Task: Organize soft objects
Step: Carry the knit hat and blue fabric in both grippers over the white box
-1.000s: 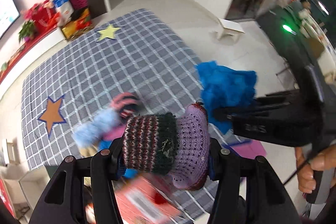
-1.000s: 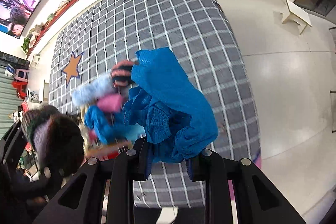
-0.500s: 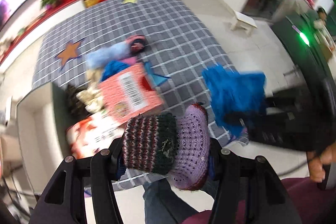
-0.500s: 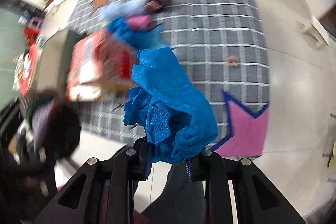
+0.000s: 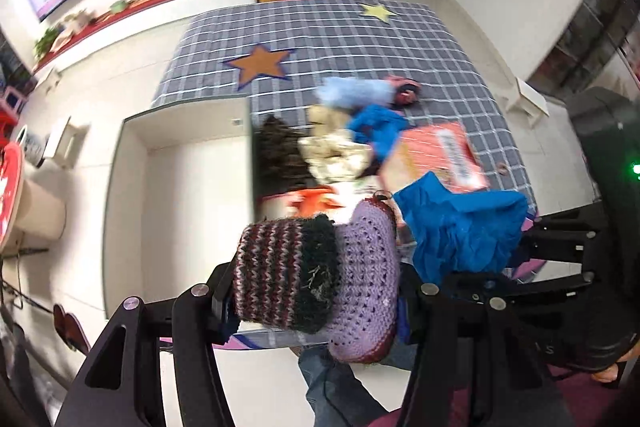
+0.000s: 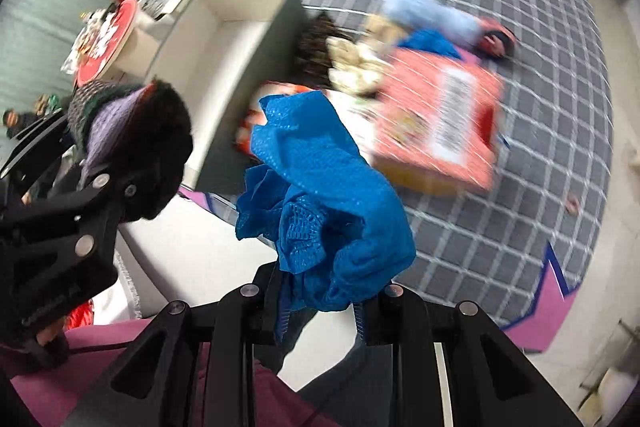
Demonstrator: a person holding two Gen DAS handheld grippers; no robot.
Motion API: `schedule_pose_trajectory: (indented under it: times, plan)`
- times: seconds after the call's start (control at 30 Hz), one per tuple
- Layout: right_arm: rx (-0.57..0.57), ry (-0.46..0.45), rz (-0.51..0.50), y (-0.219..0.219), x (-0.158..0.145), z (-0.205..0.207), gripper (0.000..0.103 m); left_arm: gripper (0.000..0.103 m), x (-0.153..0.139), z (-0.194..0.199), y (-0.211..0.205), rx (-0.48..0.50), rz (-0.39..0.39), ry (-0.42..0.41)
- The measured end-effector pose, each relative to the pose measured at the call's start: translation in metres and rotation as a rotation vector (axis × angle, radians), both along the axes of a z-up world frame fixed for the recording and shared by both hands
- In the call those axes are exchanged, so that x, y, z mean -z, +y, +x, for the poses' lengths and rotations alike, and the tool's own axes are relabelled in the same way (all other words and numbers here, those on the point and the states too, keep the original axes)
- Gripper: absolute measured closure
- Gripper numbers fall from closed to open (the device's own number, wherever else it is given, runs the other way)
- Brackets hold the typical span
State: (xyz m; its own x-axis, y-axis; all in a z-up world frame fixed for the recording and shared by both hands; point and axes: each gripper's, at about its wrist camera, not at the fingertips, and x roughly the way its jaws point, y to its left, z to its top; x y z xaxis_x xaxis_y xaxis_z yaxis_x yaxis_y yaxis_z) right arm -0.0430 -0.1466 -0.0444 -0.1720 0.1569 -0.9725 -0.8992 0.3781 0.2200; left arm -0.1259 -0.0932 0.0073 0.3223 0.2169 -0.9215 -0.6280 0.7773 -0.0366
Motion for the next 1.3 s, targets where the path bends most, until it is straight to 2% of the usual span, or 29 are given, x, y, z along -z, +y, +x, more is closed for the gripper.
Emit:
schedule_pose_trajectory:
  times: [0.27, 0.3, 0.5, 0.77, 1.03, 1.3]
  plan:
    - [-0.015, 0.001, -0.005, 0.056, 0.007, -0.024, 0.077, 0.042, 0.004, -0.048, 0.045, -0.093, -0.01, -0.008]
    - [0.015, 0.006, 0.0, 0.064, 0.009, -0.027, 0.077, 0.042, 0.005, -0.054, 0.051, -0.107, -0.014, -0.007]
    - [-0.029, 0.006, -0.009, 0.101, 0.01, -0.047, 0.077, 0.042, 0.012, -0.084, 0.077, -0.177, -0.033, -0.006]
    - [-0.064, 0.003, -0.006, 0.143, 0.008, -0.066, 0.077, 0.042, 0.023, -0.107, 0.096, -0.233, -0.066, -0.002]
    - [-0.104, 0.001, -0.006, 0.162, 0.009, -0.086, 0.077, 0.041, 0.035, -0.118, 0.106, -0.267, -0.089, 0.023]
    - [-0.095, 0.013, -0.02, 0.165, 0.015, -0.093, 0.077, 0.041, 0.041, -0.118, 0.107, -0.261, -0.101, 0.04]
